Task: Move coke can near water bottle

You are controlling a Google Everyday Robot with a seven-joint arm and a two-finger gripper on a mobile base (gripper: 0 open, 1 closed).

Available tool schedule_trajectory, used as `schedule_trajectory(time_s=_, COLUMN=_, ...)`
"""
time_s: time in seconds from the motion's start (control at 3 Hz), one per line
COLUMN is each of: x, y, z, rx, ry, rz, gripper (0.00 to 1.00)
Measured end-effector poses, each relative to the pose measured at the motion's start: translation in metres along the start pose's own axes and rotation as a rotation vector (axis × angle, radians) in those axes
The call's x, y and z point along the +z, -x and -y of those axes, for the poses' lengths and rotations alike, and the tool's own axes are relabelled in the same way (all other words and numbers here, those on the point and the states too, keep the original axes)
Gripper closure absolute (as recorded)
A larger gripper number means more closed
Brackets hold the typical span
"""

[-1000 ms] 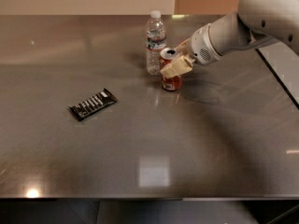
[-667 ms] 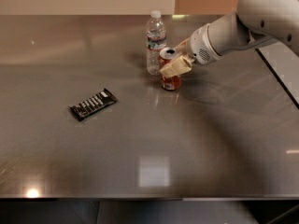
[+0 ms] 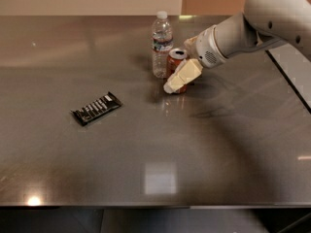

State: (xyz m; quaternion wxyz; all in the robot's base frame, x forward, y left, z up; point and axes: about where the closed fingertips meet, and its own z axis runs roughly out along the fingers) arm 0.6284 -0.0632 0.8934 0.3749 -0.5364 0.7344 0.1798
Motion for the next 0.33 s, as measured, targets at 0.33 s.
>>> schedule_trajectory(time_s=0.33, x=0.0001, y=0.0, z=0.0, rx=0.0, ry=0.0, rz=0.0, gripper=0.0)
